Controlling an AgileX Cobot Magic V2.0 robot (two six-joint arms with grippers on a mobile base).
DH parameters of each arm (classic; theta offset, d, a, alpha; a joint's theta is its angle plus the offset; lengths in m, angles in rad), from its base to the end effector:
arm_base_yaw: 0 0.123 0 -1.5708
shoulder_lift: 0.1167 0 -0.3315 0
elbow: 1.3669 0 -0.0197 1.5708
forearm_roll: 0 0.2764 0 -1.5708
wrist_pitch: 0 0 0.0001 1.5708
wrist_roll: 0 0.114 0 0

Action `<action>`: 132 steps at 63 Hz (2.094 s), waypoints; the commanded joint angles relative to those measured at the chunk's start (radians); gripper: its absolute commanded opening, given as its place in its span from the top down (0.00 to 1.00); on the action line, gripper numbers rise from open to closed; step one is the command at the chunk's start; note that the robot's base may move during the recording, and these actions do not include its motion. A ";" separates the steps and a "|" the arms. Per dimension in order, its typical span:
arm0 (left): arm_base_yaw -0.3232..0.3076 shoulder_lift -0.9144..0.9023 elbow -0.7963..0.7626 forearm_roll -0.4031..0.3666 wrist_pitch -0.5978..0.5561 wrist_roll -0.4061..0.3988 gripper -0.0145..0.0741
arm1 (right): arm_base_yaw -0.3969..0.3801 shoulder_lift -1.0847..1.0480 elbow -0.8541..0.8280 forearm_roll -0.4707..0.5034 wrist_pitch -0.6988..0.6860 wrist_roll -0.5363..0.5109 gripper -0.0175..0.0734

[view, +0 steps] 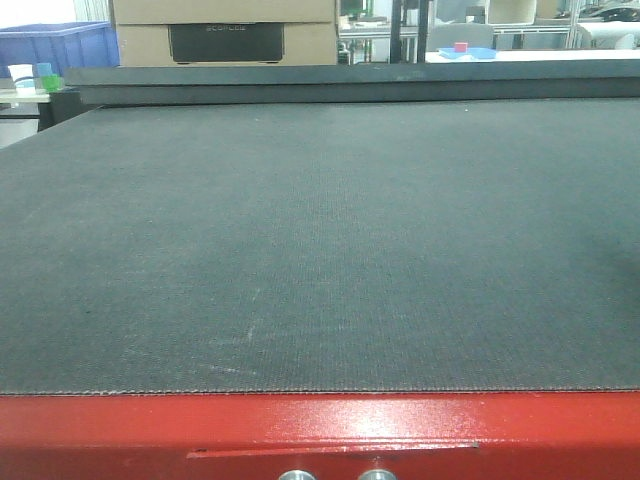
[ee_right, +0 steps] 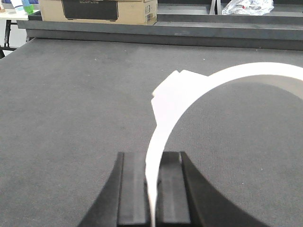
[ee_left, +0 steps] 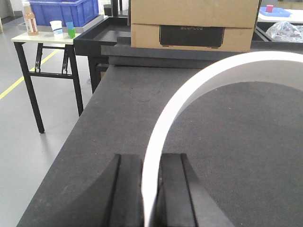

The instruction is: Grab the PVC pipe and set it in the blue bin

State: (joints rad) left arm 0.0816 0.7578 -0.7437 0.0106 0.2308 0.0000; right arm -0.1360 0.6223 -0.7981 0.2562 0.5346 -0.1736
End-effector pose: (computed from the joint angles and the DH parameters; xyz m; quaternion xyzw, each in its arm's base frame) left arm 0.1736 0.0145 0.3992 -0.0279 0.7601 0.0307 0.6485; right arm 0.1269 -0.0025 0.4083 0.0333 0.7906 0.0244 0.6110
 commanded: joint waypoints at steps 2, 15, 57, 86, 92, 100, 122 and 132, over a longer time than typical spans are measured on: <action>-0.006 -0.012 0.001 -0.001 -0.016 0.000 0.96 | -0.001 -0.004 0.000 0.002 -0.032 -0.009 0.99; -0.006 -0.012 0.001 -0.001 -0.016 0.000 0.96 | -0.001 -0.004 0.000 0.002 -0.036 -0.009 0.99; -0.006 -0.012 0.001 -0.001 -0.016 0.000 0.96 | -0.001 -0.004 0.000 0.002 -0.038 -0.009 0.99; -0.006 -0.012 0.001 -0.001 -0.016 0.000 0.96 | -0.001 -0.004 0.000 0.002 -0.038 -0.009 0.99; -0.006 -0.012 0.001 -0.001 -0.016 0.000 0.96 | -0.001 -0.004 0.000 0.002 -0.038 -0.009 0.99; -0.006 -0.012 0.001 -0.001 -0.016 0.000 0.96 | -0.001 -0.004 0.000 0.002 -0.040 -0.009 0.99; -0.006 -0.012 0.001 -0.001 -0.016 0.000 0.96 | -0.001 -0.004 0.000 0.002 -0.042 -0.009 0.99; -0.006 -0.012 0.001 -0.001 -0.016 0.000 0.96 | -0.001 -0.004 0.000 0.002 -0.042 -0.009 0.99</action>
State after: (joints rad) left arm 0.0816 0.7538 -0.7437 0.0106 0.2344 0.0000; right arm -0.1360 0.6223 -0.7981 0.2562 0.5243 -0.1749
